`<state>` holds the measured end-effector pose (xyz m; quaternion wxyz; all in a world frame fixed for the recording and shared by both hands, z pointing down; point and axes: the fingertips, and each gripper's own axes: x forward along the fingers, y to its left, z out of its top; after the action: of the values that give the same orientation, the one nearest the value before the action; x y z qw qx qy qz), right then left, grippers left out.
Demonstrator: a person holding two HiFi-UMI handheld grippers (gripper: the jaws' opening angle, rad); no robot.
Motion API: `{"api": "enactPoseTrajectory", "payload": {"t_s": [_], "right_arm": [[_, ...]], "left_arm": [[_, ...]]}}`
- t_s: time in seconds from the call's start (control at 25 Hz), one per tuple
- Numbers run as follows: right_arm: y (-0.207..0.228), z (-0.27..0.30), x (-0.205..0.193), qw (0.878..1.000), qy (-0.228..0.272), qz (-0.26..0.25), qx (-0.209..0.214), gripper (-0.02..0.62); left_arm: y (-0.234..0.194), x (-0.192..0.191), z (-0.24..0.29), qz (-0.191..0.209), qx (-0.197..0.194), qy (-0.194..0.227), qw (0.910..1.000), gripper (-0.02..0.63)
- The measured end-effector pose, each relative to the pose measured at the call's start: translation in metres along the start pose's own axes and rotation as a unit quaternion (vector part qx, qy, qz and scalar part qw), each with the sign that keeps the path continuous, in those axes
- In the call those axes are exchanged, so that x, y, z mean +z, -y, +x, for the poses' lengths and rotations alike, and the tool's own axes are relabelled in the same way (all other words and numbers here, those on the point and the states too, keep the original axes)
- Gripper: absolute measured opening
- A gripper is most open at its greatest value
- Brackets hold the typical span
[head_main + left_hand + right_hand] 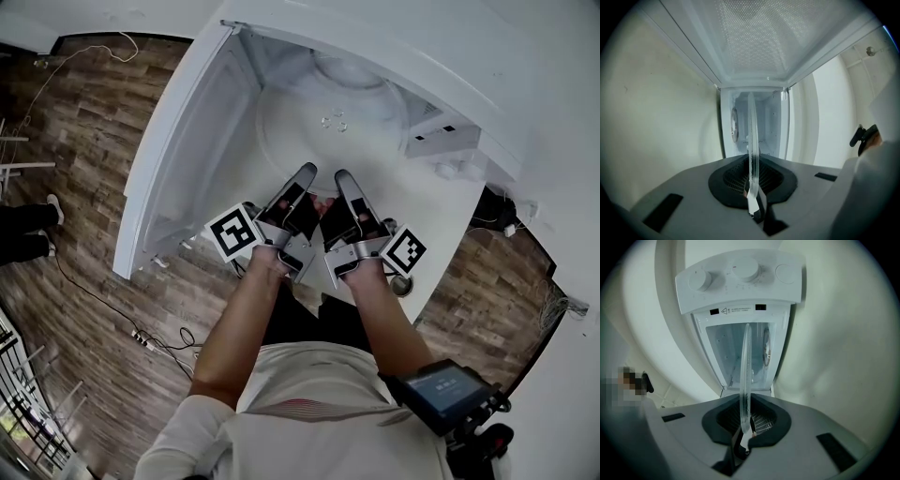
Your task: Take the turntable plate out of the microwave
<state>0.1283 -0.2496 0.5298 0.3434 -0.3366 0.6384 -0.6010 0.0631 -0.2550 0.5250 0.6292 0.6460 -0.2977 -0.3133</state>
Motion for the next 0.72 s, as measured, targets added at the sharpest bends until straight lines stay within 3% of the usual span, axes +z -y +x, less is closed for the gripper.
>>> {"api": "enactPoseTrajectory", "payload": {"t_s": [0.48, 0.72], "right_arm": [[-0.005, -0.031, -0.024, 1.000, -0.021, 0.000, -0.013, 0.025], [-0.015, -0.062, -0.021, 0.999, -0.042, -0.003, -0.004, 0.026]], "left_arm": [[0.004, -0.022, -0.035, -0.007, 0.009, 0.021, 0.9997, 0.032], [0.016, -0.055, -0.044, 0.000, 0.002, 0.037, 0.9993, 0.032]]}}
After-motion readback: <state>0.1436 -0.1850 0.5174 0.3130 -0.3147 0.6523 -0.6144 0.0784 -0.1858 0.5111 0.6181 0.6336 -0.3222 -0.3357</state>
